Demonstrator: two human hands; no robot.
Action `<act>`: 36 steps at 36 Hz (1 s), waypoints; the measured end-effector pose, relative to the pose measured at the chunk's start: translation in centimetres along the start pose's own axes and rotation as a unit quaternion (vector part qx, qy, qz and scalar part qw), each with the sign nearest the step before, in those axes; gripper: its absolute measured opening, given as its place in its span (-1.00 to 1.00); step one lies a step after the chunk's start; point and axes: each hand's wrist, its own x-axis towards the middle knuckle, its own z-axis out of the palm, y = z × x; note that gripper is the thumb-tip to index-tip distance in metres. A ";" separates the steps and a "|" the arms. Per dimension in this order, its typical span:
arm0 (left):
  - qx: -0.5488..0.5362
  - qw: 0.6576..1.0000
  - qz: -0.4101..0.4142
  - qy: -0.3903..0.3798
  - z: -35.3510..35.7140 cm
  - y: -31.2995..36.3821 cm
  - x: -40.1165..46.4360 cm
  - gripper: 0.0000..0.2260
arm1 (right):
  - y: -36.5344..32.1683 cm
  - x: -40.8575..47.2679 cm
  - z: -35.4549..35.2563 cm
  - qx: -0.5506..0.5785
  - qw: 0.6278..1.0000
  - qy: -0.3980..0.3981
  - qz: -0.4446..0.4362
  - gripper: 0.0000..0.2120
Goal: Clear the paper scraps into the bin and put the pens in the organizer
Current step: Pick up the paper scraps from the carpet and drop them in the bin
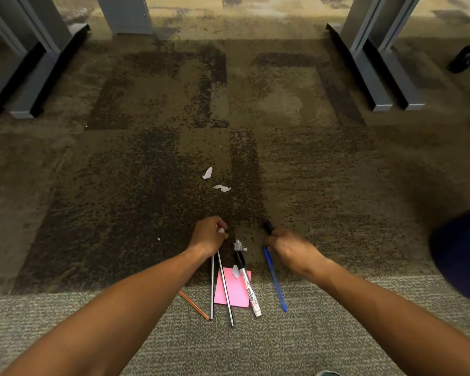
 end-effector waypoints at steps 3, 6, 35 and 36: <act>-0.126 0.991 -0.039 0.008 0.1 0.4 -0.3 -0.89 | -0.4 0.0 -1.0 0.130 0.990 -0.022 0.056 -0.72; -0.249 0.965 -0.081 -0.001 -0.2 1.0 -0.8 -0.85 | -1.1 0.3 -1.7 0.210 0.971 -0.040 0.110 -0.77; -0.468 0.877 -0.095 0.057 -6.7 2.6 5.2 -0.64 | -4.1 5.1 -1.1 0.248 0.965 -0.041 0.078 -0.48; -0.457 0.881 -0.100 0.065 -6.6 2.6 5.6 -0.62 | -4.1 5.4 -0.8 0.245 0.965 -0.044 0.082 -0.50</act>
